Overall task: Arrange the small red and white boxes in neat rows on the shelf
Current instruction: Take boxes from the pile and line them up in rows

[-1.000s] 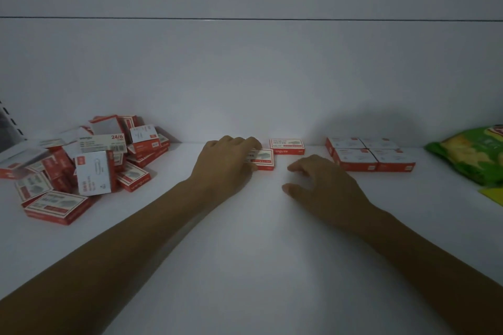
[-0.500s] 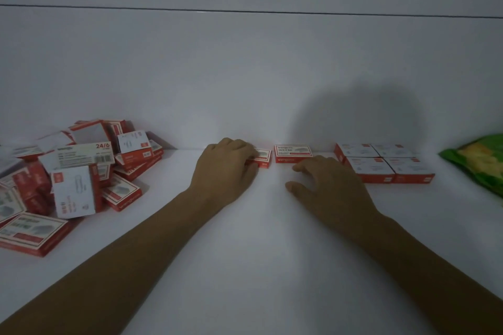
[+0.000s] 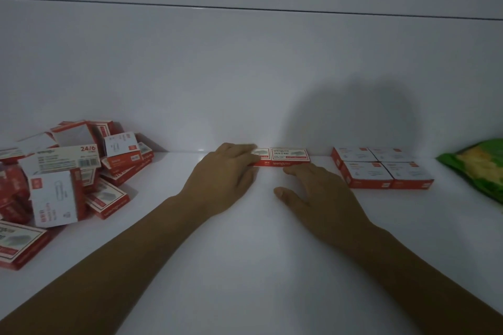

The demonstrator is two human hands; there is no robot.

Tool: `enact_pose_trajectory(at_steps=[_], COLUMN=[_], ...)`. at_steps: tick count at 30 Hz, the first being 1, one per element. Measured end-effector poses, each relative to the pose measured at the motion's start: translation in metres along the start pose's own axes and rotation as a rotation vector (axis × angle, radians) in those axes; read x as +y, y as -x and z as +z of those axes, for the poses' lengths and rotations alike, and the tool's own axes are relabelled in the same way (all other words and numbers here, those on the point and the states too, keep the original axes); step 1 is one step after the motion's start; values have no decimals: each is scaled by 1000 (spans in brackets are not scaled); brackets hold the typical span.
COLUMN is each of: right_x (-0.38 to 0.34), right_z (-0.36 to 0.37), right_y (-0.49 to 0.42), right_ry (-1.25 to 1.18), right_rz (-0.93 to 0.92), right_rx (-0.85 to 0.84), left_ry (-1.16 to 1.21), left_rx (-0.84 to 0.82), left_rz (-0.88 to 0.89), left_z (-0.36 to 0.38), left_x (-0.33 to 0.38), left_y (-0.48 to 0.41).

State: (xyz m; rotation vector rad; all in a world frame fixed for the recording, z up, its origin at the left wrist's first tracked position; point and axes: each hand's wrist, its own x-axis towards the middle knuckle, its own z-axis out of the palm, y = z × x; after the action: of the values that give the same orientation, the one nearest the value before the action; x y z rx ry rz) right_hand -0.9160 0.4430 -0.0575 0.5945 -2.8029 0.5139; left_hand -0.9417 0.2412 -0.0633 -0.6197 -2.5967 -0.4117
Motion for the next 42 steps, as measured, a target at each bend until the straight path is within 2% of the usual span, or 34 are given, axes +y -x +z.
enact_pose_trajectory(at_steps=[5, 8, 13, 18, 21, 23, 28, 34, 38, 42], right_x=[-1, -5, -18, -24, -32, -46, -88, -154, -194, -226], right_z=[-1, -6, -19, -18, -15, -17, -27, -14, 3, 20], right_y=[0, 2, 8, 12, 19, 22, 19, 20, 20, 21], right_ry=[32, 72, 105, 27, -28, -13, 43, -19, -35, -98], right_rz=[-21, -47, -115, -119, -140, -236, -320, -466, -552, -612], right_rx=[-17, -4, 39, 117, 115, 150, -64, -112, -125, -106], left_ry=[-91, -80, -36, 13, -74, -145, -201, -204, -201, -95], left_rx=[-9, -39, -150, -331, -305, -266, -182, -45, 28, 81], left_rz=[10, -60, -135, -156, -137, -152, -221, -339, -542, -717], left_z=[-6, -11, -21, -39, -59, -75, -107, -137, -153, -153], left_x=[5, 9, 18, 28, 33, 32, 28, 18, 4, -7], left_y=[1, 3, 4, 19, 40, 58, 111, 171, 209, 229])
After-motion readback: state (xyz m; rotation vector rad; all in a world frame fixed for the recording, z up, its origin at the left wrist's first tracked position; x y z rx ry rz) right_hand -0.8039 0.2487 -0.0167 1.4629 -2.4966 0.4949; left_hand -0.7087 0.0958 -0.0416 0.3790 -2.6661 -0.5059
